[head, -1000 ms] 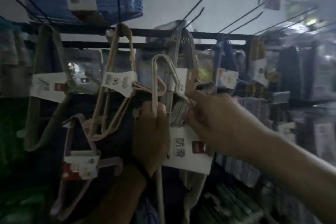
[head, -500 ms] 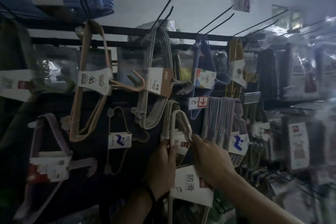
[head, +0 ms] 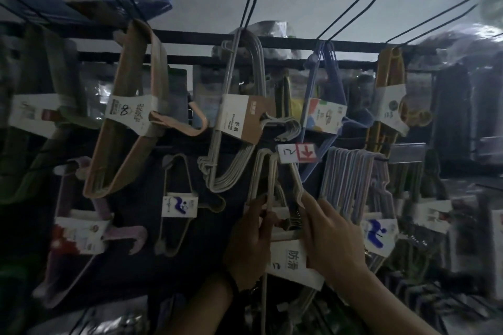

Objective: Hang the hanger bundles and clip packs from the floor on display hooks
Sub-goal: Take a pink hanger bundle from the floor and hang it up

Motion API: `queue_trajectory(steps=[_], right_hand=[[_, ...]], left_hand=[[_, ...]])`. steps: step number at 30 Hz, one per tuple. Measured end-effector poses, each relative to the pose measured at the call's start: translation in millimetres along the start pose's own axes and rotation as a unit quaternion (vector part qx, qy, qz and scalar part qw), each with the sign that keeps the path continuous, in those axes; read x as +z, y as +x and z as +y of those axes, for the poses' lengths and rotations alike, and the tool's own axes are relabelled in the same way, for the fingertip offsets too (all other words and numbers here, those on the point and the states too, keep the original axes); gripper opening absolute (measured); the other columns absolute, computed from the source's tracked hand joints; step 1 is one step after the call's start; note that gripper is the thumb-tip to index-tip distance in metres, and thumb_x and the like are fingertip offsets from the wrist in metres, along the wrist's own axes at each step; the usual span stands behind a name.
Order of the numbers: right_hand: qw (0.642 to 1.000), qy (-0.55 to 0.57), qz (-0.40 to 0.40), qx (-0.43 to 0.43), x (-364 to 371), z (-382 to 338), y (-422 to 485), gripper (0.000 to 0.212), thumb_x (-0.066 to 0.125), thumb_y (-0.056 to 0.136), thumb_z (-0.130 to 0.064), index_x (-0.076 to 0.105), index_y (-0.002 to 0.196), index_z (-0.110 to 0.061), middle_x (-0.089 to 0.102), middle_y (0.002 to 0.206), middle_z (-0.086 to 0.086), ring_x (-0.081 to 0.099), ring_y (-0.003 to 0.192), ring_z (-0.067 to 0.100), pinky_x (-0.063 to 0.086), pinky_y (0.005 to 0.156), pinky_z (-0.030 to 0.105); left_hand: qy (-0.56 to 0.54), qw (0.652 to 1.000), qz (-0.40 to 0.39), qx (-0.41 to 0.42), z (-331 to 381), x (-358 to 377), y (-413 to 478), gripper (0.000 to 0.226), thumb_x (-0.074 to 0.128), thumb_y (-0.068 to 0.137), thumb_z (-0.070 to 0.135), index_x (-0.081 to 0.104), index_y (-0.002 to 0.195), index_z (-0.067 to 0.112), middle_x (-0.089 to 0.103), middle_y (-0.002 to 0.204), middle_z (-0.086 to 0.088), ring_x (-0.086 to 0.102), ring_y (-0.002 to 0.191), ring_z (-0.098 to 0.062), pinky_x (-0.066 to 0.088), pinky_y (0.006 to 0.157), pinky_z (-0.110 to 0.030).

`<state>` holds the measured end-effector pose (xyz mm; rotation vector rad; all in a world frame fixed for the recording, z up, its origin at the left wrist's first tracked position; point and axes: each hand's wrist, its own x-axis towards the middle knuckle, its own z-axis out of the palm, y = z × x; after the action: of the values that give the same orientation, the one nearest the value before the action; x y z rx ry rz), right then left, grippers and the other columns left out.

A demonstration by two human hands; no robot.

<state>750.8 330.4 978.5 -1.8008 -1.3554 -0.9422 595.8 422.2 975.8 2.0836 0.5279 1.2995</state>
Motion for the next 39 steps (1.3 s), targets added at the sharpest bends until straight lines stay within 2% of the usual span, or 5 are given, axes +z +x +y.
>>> queue_trajectory(steps=[10, 15, 31, 34, 39], right_hand=[[0.998, 0.017, -0.048, -0.026, 26, 21, 29, 0.056, 0.064, 0.099, -0.04, 0.038, 0.148, -0.033, 0.061, 0.097, -0.005, 0.053, 0.054, 0.016, 0.034, 0.045, 0.026], [0.997, 0.033, -0.072, -0.027, 38, 26, 39, 0.061, 0.061, 0.1, -0.04, 0.03, 0.152, -0.033, 0.058, 0.106, -0.004, 0.062, 0.063, 0.024, 0.045, 0.048, 0.034], [0.98, 0.093, -0.173, 0.025, 68, 25, 68, 0.016, 0.046, 0.106, -0.031, 0.042, 0.121, -0.034, 0.059, 0.091, 0.001, 0.067, 0.07, 0.024, 0.062, 0.062, 0.045], [0.97, 0.076, -0.226, 0.041, 81, 19, 85, 0.018, 0.054, 0.103, -0.023, 0.05, 0.12, -0.025, 0.063, 0.089, 0.002, 0.069, 0.074, 0.023, 0.064, 0.065, 0.043], [0.967, 0.07, -0.236, 0.06, 104, 16, 99, 0.012, 0.053, 0.105, -0.016, 0.06, 0.113, -0.013, 0.068, 0.107, 0.009, 0.07, 0.09, 0.026, 0.058, 0.068, 0.035]], left_hand=[[0.023, 0.999, 0.005, -0.031, -3, 9, 28, 0.038, 0.047, 0.11, 0.042, 0.044, 0.127, 0.076, 0.073, 0.108, 0.024, 0.07, 0.1, 0.005, 0.055, 0.081, -0.015], [0.075, 0.995, -0.025, -0.059, -12, 8, 44, 0.052, 0.042, 0.11, 0.046, 0.031, 0.16, 0.04, 0.066, 0.135, 0.004, 0.064, 0.119, -0.008, 0.052, 0.094, -0.021], [0.233, 0.965, -0.003, -0.123, -5, 13, 64, 0.013, 0.051, 0.108, 0.038, 0.055, 0.11, 0.025, 0.065, 0.109, -0.002, 0.065, 0.091, -0.014, 0.057, 0.081, -0.04], [0.295, 0.949, -0.025, -0.109, -15, 19, 68, 0.07, 0.059, 0.1, 0.029, 0.022, 0.159, 0.033, 0.039, 0.157, -0.002, 0.055, 0.133, -0.024, 0.052, 0.108, -0.048], [0.312, 0.937, -0.08, -0.133, -33, 35, 69, 0.114, 0.064, 0.094, 0.027, -0.03, 0.154, 0.05, 0.039, 0.162, -0.009, 0.06, 0.128, -0.03, 0.056, 0.101, -0.052]])
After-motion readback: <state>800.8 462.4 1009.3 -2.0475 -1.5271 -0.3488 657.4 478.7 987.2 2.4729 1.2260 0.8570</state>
